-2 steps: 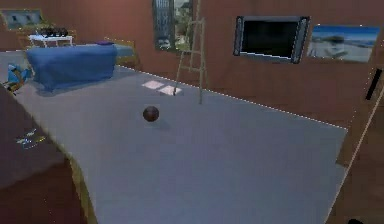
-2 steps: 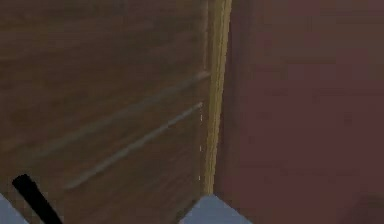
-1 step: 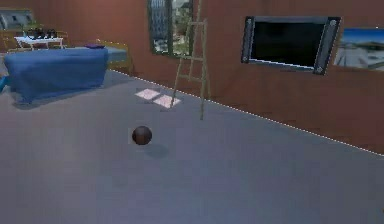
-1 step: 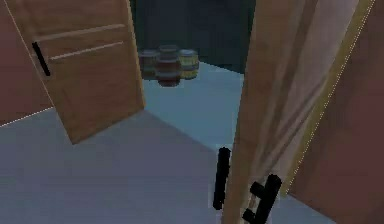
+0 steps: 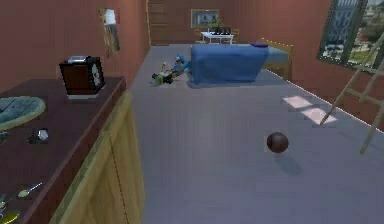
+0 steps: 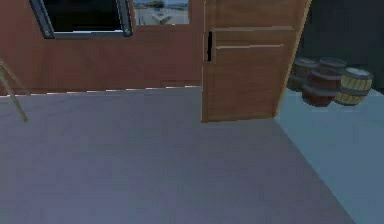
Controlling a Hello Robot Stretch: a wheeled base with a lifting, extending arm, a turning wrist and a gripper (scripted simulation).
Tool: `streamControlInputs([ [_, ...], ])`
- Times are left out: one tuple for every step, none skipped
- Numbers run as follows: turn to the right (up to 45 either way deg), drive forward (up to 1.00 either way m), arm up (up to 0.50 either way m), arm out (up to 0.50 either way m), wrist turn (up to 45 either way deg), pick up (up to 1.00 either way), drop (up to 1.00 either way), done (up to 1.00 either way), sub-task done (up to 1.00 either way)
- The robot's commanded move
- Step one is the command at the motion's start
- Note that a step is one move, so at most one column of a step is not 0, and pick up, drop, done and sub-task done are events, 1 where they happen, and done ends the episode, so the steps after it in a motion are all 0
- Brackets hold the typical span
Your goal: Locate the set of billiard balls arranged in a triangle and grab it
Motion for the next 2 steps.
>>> streamControlInputs([
  [0.0,1.0,0.0,0.0,0.0,0.0,0.0,0.0,0.0],
  [-6.0,0.0,0.0,0.0,0.0,0.0,0.0,0.0,0.0],
])
